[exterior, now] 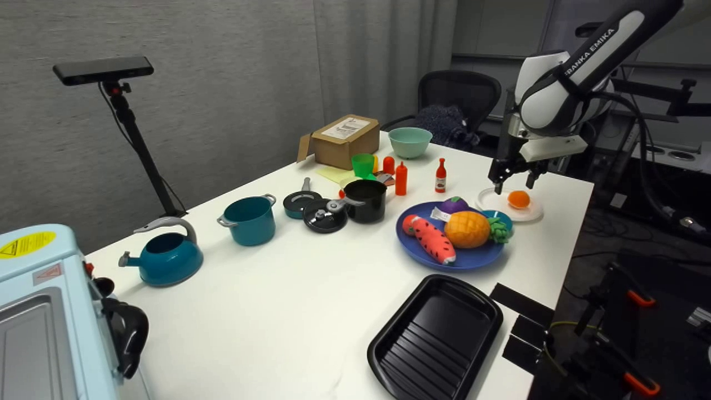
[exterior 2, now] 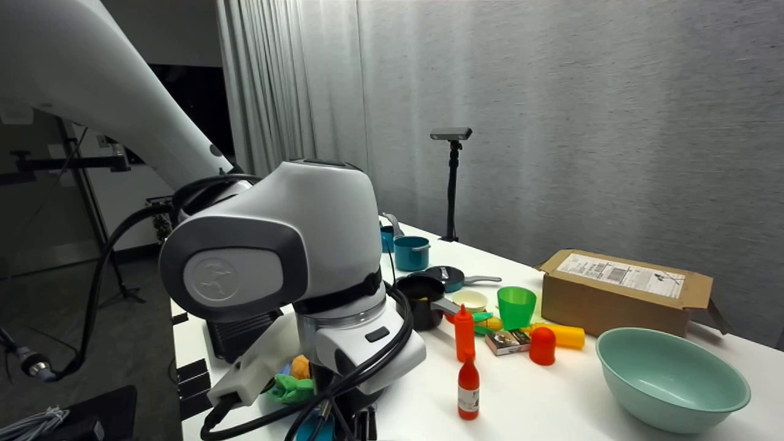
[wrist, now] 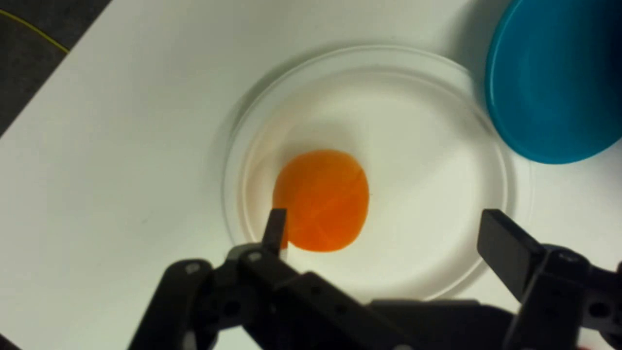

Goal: Put the strawberry, the eggplant, the pineapple, the watermelon and the orange plush toys on the blue plate

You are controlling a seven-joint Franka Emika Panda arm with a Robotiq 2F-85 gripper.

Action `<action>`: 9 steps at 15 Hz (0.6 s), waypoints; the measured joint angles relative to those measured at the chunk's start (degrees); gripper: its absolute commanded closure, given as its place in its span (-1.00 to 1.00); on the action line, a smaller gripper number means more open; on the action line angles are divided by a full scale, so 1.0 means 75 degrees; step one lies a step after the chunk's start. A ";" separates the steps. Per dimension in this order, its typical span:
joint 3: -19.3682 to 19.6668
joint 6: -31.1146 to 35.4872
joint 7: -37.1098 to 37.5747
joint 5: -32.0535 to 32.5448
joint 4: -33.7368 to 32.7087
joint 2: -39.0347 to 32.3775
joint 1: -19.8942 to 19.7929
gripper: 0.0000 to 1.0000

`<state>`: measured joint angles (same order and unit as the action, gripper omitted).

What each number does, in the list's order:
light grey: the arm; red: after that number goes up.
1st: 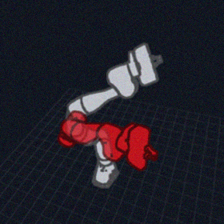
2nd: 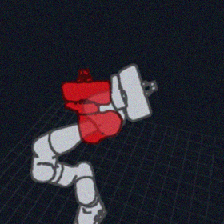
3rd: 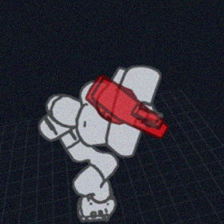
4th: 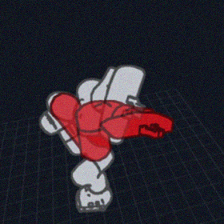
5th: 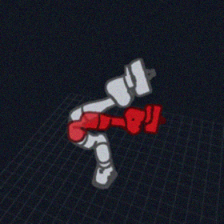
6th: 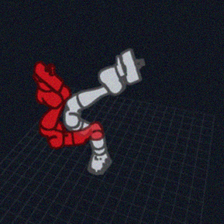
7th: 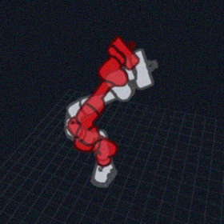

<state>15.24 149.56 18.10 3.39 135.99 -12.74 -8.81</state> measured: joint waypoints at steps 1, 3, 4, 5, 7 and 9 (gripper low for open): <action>0.0073 0.0006 0.0097 0.0108 -0.0013 -0.0048 0.0000 -1.00; 0.0196 0.0006 0.0226 0.0234 -0.0035 -0.0125 0.0000 -1.00; 0.0243 0.0006 0.0273 0.0268 -0.0050 -0.0157 0.0000 -1.00; 0.0280 0.0006 0.0308 0.0284 -0.0069 -0.0188 0.0000 -1.00; 0.0319 0.0023 0.0319 0.0285 -0.0087 -0.0233 0.0000 -1.00; 0.0325 0.0028 0.0321 0.0285 -0.0087 -0.0251 0.0000 -1.00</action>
<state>17.67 149.77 20.51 5.53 135.34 -14.62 -8.81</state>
